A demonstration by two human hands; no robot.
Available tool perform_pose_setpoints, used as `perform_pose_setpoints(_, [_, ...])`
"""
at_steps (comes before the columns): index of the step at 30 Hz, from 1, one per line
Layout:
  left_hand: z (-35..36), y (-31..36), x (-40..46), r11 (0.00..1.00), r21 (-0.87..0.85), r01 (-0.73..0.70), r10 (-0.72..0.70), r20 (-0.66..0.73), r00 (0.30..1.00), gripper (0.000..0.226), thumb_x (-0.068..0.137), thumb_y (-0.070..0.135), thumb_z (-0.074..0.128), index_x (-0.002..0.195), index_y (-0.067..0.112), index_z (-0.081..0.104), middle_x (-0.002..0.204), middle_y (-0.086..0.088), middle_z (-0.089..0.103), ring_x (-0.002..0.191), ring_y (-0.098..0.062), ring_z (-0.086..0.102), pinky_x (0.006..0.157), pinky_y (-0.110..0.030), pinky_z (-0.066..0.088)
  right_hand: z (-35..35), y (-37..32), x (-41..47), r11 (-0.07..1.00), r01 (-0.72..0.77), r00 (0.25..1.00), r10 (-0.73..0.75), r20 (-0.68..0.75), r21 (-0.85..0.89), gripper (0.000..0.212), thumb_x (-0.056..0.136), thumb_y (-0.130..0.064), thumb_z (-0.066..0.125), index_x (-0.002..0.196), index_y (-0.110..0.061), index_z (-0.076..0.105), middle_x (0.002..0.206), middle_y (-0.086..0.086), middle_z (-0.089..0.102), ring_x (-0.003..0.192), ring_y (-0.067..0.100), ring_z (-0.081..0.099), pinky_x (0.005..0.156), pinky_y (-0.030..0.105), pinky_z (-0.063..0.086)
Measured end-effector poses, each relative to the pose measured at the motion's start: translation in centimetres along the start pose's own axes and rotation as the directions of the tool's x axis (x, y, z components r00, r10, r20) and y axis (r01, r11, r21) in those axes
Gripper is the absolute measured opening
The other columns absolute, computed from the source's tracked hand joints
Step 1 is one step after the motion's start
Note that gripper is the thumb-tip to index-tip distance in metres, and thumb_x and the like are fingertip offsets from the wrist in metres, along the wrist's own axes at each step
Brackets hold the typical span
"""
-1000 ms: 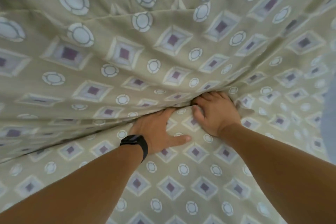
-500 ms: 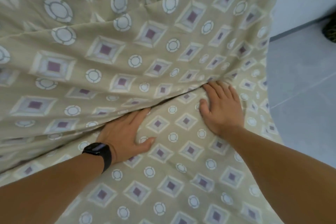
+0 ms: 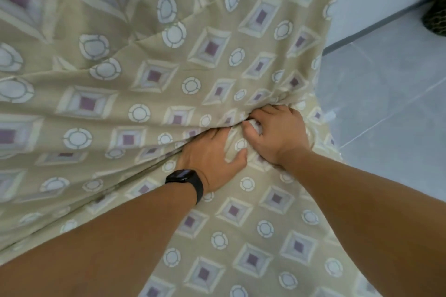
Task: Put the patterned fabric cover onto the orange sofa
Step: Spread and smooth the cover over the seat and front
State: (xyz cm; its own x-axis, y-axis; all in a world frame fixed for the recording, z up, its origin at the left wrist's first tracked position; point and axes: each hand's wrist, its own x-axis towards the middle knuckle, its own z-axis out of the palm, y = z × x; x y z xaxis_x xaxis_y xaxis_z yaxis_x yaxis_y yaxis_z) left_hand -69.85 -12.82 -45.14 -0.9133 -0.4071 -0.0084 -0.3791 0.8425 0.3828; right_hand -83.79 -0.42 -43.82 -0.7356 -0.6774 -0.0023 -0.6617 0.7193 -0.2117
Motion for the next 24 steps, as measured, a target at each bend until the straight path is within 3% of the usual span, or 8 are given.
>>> perform_pose_setpoints(4, [-0.6,-0.1,0.1,0.999,0.008,0.042,-0.042,0.044,0.998,0.066,0.084,0.069,0.039,0.134,0.028,0.053,0.126,-0.001,0.068,0.117,-0.024,0.061,0.097,-0.035,0.050,-0.8,0.2,0.6,0.999,0.012,0.997,-0.014,0.082,0.034,0.055,0.088,-0.068,0.029,0.106,-0.037,0.071,0.107,-0.010,0.073,0.108,0.020,0.062,0.096,0.041,0.044])
perform_pose_setpoints(6, [-0.7,-0.2,-0.2,0.998,0.027,0.056,-0.057,0.051,0.997,0.064,0.085,0.068,0.038,0.132,0.028,0.055,0.123,-0.003,0.069,0.114,-0.026,0.062,0.094,-0.035,0.050,-1.6,0.2,-0.1,0.998,0.040,0.991,-0.045,0.123,0.040,0.054,0.092,-0.065,0.028,0.120,-0.037,0.066,0.121,-0.009,0.068,0.119,0.020,0.058,0.102,0.044,0.041])
perform_pose_setpoints(8, [-0.5,-0.1,-0.3,0.996,0.072,0.046,-0.049,0.041,0.998,0.066,0.087,0.067,0.036,0.134,0.025,0.055,0.125,-0.006,0.068,0.116,-0.028,0.062,0.095,-0.037,0.049,-1.9,0.0,-3.0,0.999,0.030,0.997,-0.032,0.076,0.023,0.053,0.099,-0.055,0.026,0.141,-0.035,0.050,0.144,-0.007,0.052,0.138,0.021,0.042,0.115,0.049,0.029])
perform_pose_setpoints(10, [-0.3,0.0,-0.6,0.995,0.099,0.031,-0.034,0.025,0.999,0.066,0.088,0.065,0.037,0.133,0.021,0.058,0.126,-0.009,0.068,0.117,-0.031,0.062,0.095,-0.038,0.049,-1.6,-1.2,-8.1,0.998,-0.069,0.995,0.068,0.069,0.014,0.058,0.103,-0.050,0.020,0.158,-0.033,0.025,0.165,-0.006,0.021,0.155,0.020,0.011,0.123,0.051,0.012])
perform_pose_setpoints(12, [-0.3,0.2,-0.7,0.995,0.099,0.017,-0.018,0.010,1.000,0.065,0.089,0.063,0.037,0.128,0.018,0.061,0.123,-0.010,0.069,0.114,-0.032,0.063,0.093,-0.037,0.050,-0.9,-2.7,-13.4,0.990,-0.134,0.986,0.137,0.094,-0.030,0.062,0.103,-0.050,0.017,0.162,-0.031,0.008,0.170,-0.005,-0.002,0.156,0.017,-0.009,0.125,0.052,0.004])
perform_pose_setpoints(16, [-0.3,-0.1,-0.8,0.997,0.082,-0.015,0.017,-0.021,1.000,0.068,0.091,0.064,0.034,0.132,0.018,0.060,0.130,-0.009,0.066,0.120,-0.030,0.060,0.099,-0.036,0.047,1.0,-3.0,-14.9,0.986,-0.145,0.988,0.148,0.033,-0.083,0.067,0.098,-0.046,0.024,0.161,-0.027,0.016,0.170,-0.002,0.006,0.156,0.022,0.000,0.124,0.055,0.009])
perform_pose_setpoints(20, [-0.6,0.2,-0.7,0.993,0.114,-0.026,0.033,-0.061,0.998,0.063,0.092,0.058,0.034,0.135,0.019,0.059,0.137,-0.010,0.061,0.129,-0.033,0.053,0.109,-0.041,0.043,2.3,-2.6,-14.0,0.984,-0.140,0.990,0.140,-0.011,-0.106,0.070,0.095,-0.045,0.025,0.162,-0.026,0.014,0.170,-0.002,0.005,0.156,0.022,0.003,0.124,0.055,0.007])
perform_pose_setpoints(24, [-1.4,1.1,-3.7,0.982,0.169,-0.089,0.111,-0.126,0.986,0.047,0.094,0.037,0.042,0.132,0.019,0.062,0.131,-0.007,0.063,0.118,-0.032,0.058,0.095,-0.043,0.048,2.5,-2.5,-14.2,0.983,-0.147,0.989,0.145,-0.025,-0.113,0.069,0.096,-0.045,0.020,0.162,-0.027,0.009,0.170,-0.003,0.001,0.156,0.021,0.001,0.125,0.051,0.002])
